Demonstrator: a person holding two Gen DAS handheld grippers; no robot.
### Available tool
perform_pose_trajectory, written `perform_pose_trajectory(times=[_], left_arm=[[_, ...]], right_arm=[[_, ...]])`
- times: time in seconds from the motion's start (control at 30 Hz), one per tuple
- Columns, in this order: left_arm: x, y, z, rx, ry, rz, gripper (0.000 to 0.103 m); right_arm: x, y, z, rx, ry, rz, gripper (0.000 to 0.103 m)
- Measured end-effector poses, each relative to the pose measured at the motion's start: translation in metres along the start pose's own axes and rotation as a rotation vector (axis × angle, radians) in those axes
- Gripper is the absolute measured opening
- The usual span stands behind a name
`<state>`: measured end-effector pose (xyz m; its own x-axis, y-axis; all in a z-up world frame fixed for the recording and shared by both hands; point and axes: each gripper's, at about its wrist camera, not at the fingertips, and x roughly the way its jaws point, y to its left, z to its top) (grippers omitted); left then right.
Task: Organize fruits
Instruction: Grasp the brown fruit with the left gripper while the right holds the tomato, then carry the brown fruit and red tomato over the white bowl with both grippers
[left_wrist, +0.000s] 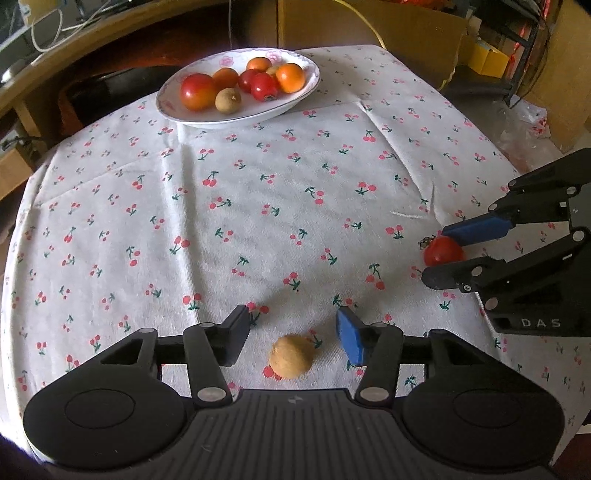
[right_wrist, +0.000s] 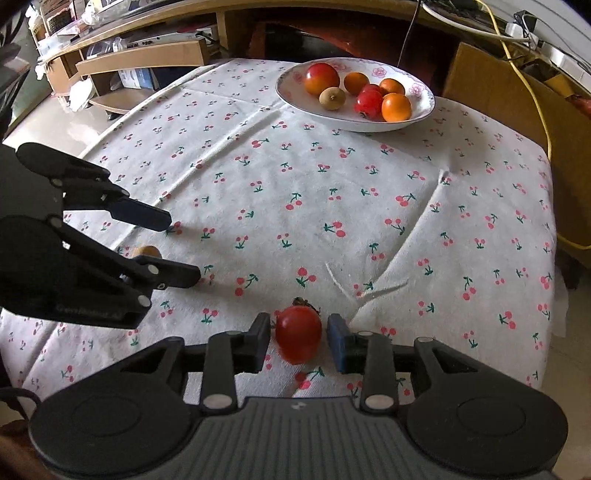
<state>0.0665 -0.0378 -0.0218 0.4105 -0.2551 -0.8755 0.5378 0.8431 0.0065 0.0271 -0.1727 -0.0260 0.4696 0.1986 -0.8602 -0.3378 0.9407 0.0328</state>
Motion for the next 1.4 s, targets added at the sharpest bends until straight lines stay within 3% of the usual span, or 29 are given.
perform_pose_trajectory(times=[0.27, 0.77, 0.83, 1.0, 1.4], left_arm=[[-0.006, -0.006, -0.006, 0.018, 0.003, -0.031, 0.058], [-0.007, -0.008, -0.009, 0.006, 0.005, -0.011, 0.063], [-0.008, -0.009, -0.009, -0.003, 0.002, -0.012, 0.059], [-0.011, -0.008, -0.009, -0.017, -0.001, -0.005, 0.033], [-0.015, -0.014, 0.005, -0.015, -0.035, -0.011, 0.032]], right_arm=[[-0.001, 0.002, -0.001, 0.000, 0.007, -0.002, 0.034], [-0.001, 0.002, 0.001, 0.009, 0.007, -0.003, 0.034], [-0.001, 0.002, 0.001, 0.009, 0.008, -0.005, 0.034], [-0.001, 0.006, 0.002, -0.010, 0.011, -0.023, 0.027], [-0.009, 0.007, 0.007, -0.008, -0.030, -0.027, 0.026]])
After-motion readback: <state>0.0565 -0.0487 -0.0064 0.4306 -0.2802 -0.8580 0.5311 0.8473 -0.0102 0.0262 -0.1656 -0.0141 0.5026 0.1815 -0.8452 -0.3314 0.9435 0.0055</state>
